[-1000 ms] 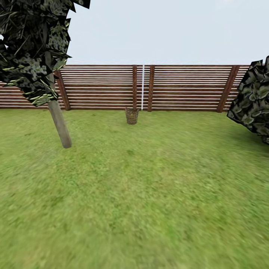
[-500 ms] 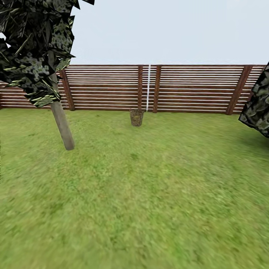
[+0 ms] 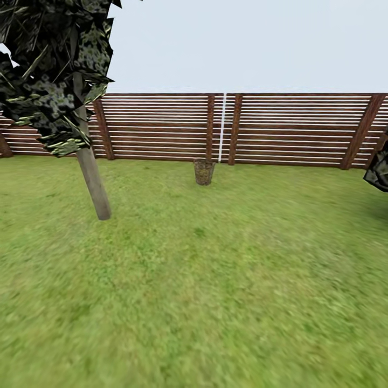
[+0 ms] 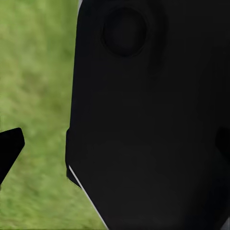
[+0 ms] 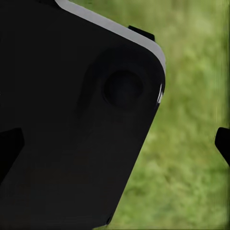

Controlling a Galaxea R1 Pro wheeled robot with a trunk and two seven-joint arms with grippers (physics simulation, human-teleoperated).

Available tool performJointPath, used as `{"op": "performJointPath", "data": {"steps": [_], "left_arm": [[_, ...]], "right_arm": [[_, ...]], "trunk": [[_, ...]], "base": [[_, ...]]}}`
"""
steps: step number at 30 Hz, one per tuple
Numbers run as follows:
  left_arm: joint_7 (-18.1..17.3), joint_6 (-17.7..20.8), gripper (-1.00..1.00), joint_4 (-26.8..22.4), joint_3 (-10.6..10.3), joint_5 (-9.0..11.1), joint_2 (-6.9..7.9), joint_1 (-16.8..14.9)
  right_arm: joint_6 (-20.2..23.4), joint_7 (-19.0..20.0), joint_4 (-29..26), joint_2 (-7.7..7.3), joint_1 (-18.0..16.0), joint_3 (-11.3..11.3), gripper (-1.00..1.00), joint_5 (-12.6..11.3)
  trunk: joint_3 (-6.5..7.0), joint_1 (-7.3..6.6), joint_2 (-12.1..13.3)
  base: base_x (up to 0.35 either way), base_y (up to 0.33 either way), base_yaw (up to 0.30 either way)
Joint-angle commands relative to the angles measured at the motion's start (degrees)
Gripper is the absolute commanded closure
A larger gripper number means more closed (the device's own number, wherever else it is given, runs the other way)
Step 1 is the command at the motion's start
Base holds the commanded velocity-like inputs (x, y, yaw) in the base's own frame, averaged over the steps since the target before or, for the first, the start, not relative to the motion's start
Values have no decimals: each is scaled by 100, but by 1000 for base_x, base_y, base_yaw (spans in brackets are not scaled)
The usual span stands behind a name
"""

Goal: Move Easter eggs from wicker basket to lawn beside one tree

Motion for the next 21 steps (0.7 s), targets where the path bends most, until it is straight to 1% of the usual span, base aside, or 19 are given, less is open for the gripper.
{"op": "performJointPath", "data": {"steps": [1, 8, 21], "left_arm": [[7, -14, -100, 0, 21, 8, -1, -1], [9, -14, -100, -4, 23, 8, -7, -1], [7, -14, -100, -6, 23, 8, -7, -1]], "right_arm": [[-15, 2, 3, -2, -4, 6, -100, 19], [-11, 2, 6, -32, -5, 24, -100, 35], [-95, 2, 3, -12, -4, 6, -100, 21]], "trunk": [[-4, 3, -2], [-4, 3, -2], [-4, 3, -2]], "base": [[327, 0, 10], [327, 0, 1], [327, 0, 0]]}}
